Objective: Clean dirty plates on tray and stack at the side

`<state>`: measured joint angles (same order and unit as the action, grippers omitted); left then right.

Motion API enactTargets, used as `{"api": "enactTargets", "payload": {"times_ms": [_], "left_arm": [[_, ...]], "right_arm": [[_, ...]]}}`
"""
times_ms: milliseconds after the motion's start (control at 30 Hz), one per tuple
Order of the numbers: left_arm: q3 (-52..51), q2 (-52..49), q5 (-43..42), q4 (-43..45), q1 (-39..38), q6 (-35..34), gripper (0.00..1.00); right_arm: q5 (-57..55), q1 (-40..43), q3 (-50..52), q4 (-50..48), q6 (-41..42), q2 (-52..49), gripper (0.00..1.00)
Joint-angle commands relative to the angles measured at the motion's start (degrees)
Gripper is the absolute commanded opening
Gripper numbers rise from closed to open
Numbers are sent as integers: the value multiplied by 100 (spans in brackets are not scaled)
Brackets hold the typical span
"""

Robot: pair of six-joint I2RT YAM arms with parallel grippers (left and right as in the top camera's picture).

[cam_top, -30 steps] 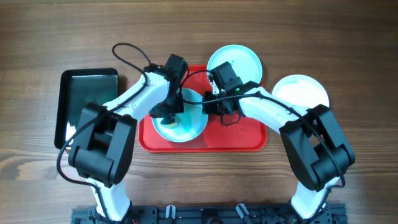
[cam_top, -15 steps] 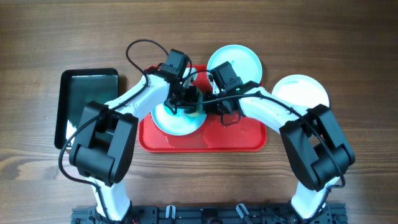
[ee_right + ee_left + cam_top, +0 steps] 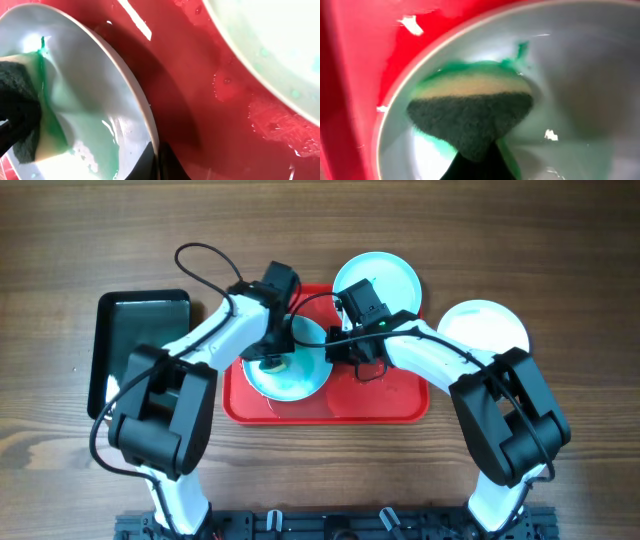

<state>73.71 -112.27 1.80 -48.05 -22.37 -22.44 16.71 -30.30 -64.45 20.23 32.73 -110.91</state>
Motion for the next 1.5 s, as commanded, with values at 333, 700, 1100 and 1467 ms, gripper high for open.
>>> {"api": "enactTargets", "payload": {"times_ms": [333, 700, 1100, 1467], "left_arm": [[131, -120, -1593, 841, 7, 848, 4], [131, -120, -2310, 433, 588, -2564, 4], [131, -120, -2892, 1884, 636, -3847, 4], [129, -120, -2192, 940, 654, -4557, 4]], "right_arm": [[15, 17, -59, -4, -20, -129, 5], [37, 17, -59, -2, -52, -129, 5], [35, 17, -59, -4, -68, -129, 4], [35, 17, -59, -4, -83, -129, 4]]}}
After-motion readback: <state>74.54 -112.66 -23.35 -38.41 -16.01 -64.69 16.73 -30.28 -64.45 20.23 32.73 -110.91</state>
